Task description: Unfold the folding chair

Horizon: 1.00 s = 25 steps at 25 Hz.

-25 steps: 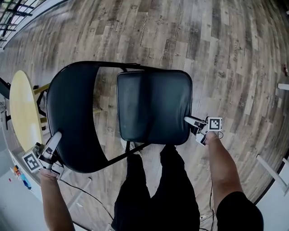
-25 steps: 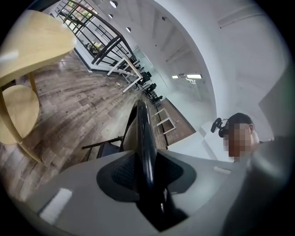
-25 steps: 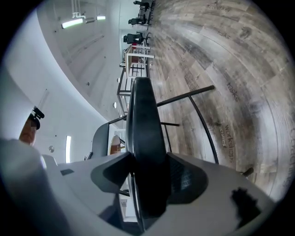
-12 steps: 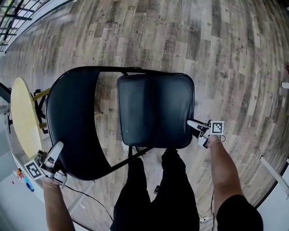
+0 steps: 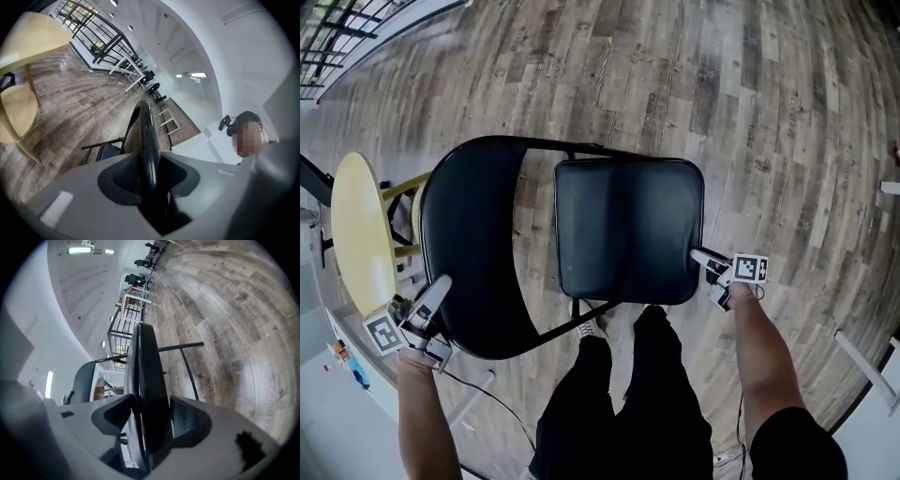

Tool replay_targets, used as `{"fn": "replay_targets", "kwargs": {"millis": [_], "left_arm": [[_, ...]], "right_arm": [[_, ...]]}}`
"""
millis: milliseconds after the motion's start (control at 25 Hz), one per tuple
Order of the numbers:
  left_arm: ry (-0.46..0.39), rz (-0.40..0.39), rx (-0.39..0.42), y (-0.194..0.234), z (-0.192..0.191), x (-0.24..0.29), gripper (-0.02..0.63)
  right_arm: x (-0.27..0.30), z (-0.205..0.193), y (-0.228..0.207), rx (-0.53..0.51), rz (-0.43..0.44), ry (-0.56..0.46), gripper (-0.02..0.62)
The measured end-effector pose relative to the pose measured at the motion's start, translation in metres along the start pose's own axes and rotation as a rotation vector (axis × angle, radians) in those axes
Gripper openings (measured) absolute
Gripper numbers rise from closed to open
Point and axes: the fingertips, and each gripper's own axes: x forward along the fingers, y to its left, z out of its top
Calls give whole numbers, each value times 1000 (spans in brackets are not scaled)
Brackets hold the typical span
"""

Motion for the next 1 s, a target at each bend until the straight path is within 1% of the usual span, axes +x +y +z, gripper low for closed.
{"fn": "replay_targets", "kwargs": {"millis": [80,200,280,360,400,480,560,600,720,760,840,920,1000], "left_arm": [[3,-2,-23,0,-1,3,128],[-10,8,-64,-4,-1,7,157],[-12,26,-50,-6,-4,8,150],[-9,44,-10,-7,-3,5,152],[-18,39,10,-8,1,5,157],[-73,24,10,-12,7,8,163],[-133,56,-9,-8,6,-2,166],[-164,80,-10,-5,8,-11,170],[-299,124,-39,-5,20,-49,173],[-352,122,-62,-8,23,-64,172],[-442,92,-101,-21,25,-93,172],[-494,60,-101,-37,22,-122,167],[-488,59,-75,-52,8,-146,141]], "right_arm": [[-8,4,2,-30,-74,-1,252],[-26,6,5,-46,-165,-3,252],[-46,7,10,-40,-196,-27,252],[-62,1,20,-18,-207,-51,252],[-69,-3,25,-6,-217,-54,251],[-82,-12,32,-5,-259,-22,250],[-92,-32,44,-29,-293,37,250],[-93,-44,53,-35,-295,50,250],[-96,-77,81,-16,-274,21,250],[-99,-86,90,-12,-273,9,250],[-105,-103,112,-17,-273,-13,250],[-107,-115,139,-26,-259,-36,250],[-109,-123,170,-37,-233,-70,249]]}}
